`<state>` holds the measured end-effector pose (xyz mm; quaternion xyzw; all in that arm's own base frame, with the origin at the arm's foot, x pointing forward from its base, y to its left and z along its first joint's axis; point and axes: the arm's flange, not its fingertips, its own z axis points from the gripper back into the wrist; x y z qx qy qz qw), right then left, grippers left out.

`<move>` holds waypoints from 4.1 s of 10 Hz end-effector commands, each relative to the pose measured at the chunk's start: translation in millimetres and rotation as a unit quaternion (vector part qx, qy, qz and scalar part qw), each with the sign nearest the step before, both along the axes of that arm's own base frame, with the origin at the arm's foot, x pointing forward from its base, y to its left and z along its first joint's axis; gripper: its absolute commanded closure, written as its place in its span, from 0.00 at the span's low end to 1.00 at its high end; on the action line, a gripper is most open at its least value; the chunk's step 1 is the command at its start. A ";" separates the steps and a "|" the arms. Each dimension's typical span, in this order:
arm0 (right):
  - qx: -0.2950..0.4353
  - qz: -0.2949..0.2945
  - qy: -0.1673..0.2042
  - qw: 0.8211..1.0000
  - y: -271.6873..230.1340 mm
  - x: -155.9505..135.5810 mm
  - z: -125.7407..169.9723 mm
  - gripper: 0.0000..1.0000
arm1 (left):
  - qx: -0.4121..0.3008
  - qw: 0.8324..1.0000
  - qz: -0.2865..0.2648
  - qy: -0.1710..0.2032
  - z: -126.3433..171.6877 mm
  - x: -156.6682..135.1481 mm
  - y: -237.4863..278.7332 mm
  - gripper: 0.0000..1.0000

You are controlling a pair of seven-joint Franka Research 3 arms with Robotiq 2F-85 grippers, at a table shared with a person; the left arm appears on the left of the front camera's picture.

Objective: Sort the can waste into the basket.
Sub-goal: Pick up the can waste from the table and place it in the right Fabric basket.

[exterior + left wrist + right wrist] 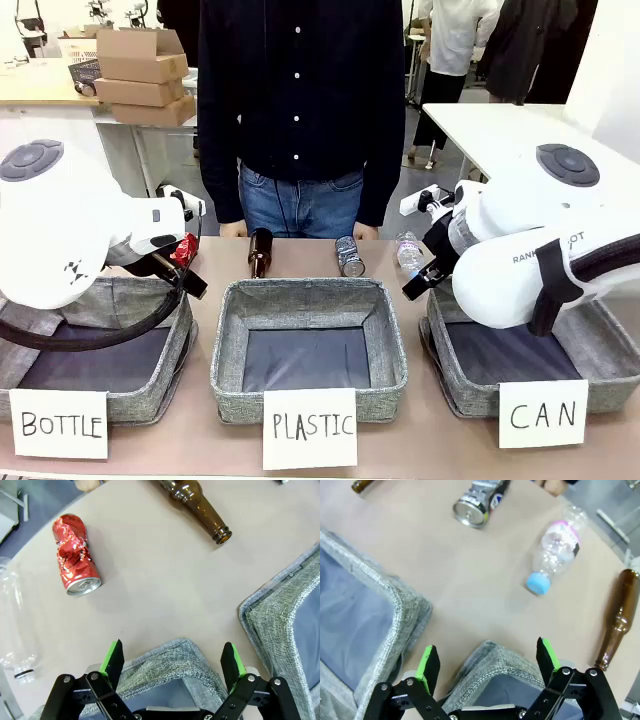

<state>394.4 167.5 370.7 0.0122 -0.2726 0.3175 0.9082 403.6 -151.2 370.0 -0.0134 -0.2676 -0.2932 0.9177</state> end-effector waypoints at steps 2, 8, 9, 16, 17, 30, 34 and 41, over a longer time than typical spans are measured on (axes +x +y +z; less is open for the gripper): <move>0.000 0.000 0.000 1.000 0.0 0.0 0.1 0.00 | 0.000 1.000 0.000 0.000 0.1 0.0 0.0 0.00; 0.000 0.000 0.000 1.000 0.0 0.0 0.1 0.00 | 0.000 1.000 0.000 0.000 0.1 0.0 0.0 0.00; 0.000 0.000 0.000 1.000 0.1 0.0 0.0 0.00 | 0.000 1.000 0.000 0.000 0.0 0.0 0.0 0.00; 0.044 -0.043 -0.068 0.996 -39.9 -59.8 169.8 0.00 | 0.012 0.994 -0.065 -0.083 171.8 -97.1 -44.7 0.00; 0.041 -0.011 -0.067 0.997 -56.9 -117.4 214.8 0.00 | 0.010 0.990 -0.087 -0.109 219.2 -158.0 -41.2 0.00; 0.608 0.020 0.230 0.760 -115.8 -60.3 177.5 0.00 | -0.674 0.681 -0.254 0.129 166.3 -92.7 165.3 0.00; 0.608 0.020 0.230 0.760 -115.8 -60.3 177.5 0.00 | -0.674 0.681 -0.254 0.129 166.3 -92.7 165.3 0.00; 0.257 -0.230 0.208 0.915 -59.2 16.8 191.7 0.00 | -0.674 0.681 -0.254 0.129 166.3 -92.7 165.3 0.00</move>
